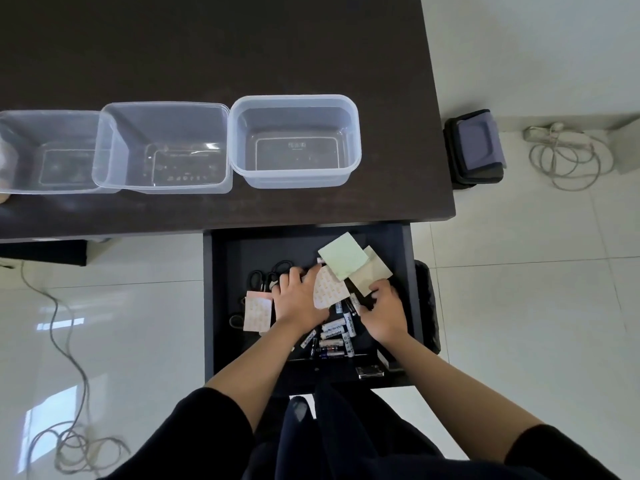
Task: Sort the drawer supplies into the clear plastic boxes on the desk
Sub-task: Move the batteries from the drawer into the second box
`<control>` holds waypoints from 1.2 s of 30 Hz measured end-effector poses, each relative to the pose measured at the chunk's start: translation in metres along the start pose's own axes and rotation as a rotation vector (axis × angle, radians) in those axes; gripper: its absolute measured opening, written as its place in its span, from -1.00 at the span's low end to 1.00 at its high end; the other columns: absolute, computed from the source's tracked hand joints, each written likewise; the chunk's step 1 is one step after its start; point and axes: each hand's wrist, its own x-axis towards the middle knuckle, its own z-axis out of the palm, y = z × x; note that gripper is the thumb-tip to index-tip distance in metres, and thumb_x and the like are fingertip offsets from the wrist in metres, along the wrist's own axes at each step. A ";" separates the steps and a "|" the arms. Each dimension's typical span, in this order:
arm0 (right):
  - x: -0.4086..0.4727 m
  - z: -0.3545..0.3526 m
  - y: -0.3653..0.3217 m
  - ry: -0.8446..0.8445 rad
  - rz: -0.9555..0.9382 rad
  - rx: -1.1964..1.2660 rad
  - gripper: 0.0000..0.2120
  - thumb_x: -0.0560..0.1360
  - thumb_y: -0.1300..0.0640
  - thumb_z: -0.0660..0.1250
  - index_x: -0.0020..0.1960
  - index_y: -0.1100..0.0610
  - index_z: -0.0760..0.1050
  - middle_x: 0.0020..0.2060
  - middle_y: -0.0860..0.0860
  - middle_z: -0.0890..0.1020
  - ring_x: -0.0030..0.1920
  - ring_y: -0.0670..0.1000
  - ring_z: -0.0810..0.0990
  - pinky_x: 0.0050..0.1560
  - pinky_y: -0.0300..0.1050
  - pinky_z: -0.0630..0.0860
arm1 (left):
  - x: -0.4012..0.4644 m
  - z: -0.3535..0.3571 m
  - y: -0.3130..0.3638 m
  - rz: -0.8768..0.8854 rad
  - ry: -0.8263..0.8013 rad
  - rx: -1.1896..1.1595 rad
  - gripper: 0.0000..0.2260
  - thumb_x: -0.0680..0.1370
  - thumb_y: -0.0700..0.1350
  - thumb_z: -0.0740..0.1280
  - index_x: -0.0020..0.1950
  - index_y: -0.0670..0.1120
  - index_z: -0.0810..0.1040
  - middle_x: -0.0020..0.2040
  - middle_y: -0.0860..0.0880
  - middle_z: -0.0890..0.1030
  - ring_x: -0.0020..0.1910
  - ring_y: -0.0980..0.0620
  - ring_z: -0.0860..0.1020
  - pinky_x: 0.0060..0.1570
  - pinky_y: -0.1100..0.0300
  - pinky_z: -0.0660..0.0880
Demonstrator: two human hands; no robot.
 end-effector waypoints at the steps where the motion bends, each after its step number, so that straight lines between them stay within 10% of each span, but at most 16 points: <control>1: 0.001 0.000 0.001 -0.019 -0.005 -0.012 -0.65 0.41 0.23 0.41 0.13 0.16 0.37 -0.02 0.05 0.47 -0.09 0.03 0.49 -0.06 -0.09 0.45 | 0.001 -0.002 -0.002 -0.016 -0.005 -0.003 -0.20 0.28 0.12 0.43 0.44 0.13 0.12 0.26 -0.03 0.29 0.25 -0.10 0.27 0.31 -0.04 0.25; 17: -0.005 0.016 0.008 -0.262 -0.133 -0.099 -0.83 0.48 0.33 0.28 -0.02 0.12 0.54 -0.02 0.04 0.52 -0.05 0.03 0.55 0.03 -0.01 0.56 | 0.001 -0.018 -0.027 -0.212 0.135 0.027 -0.15 0.35 0.03 0.42 0.52 -0.02 0.02 0.40 -0.15 0.16 0.31 -0.17 0.24 0.29 -0.06 0.24; 21: -0.006 0.016 0.007 -0.230 -0.157 -0.085 -0.81 0.47 0.32 0.32 0.04 0.13 0.54 -0.01 0.00 0.48 -0.06 0.00 0.50 0.05 -0.02 0.54 | -0.006 -0.013 -0.018 -0.035 0.212 -0.057 -0.34 0.40 -0.06 0.36 0.46 -0.08 0.21 0.39 -0.13 0.21 0.30 -0.15 0.25 0.31 -0.01 0.27; 25: -0.010 0.014 0.011 -0.199 -0.136 -0.067 -0.79 0.45 0.33 0.34 0.05 0.14 0.54 -0.04 0.00 0.46 -0.05 -0.01 0.51 0.08 0.00 0.54 | -0.012 0.000 -0.005 0.206 -0.006 -0.234 -0.58 0.50 -0.11 0.28 0.36 -0.11 0.39 0.28 -0.04 0.40 0.31 -0.03 0.36 0.12 0.16 0.44; 36: -0.018 0.008 0.014 -0.324 -0.094 -0.233 -0.47 0.41 0.16 0.40 0.32 -0.03 0.31 0.19 0.10 0.28 0.14 0.14 0.45 0.18 -0.07 0.44 | -0.012 0.007 -0.001 0.199 -0.322 -0.069 -0.34 0.50 -0.04 0.28 0.54 0.01 0.07 0.43 -0.06 0.22 0.34 -0.19 0.27 0.24 -0.02 0.42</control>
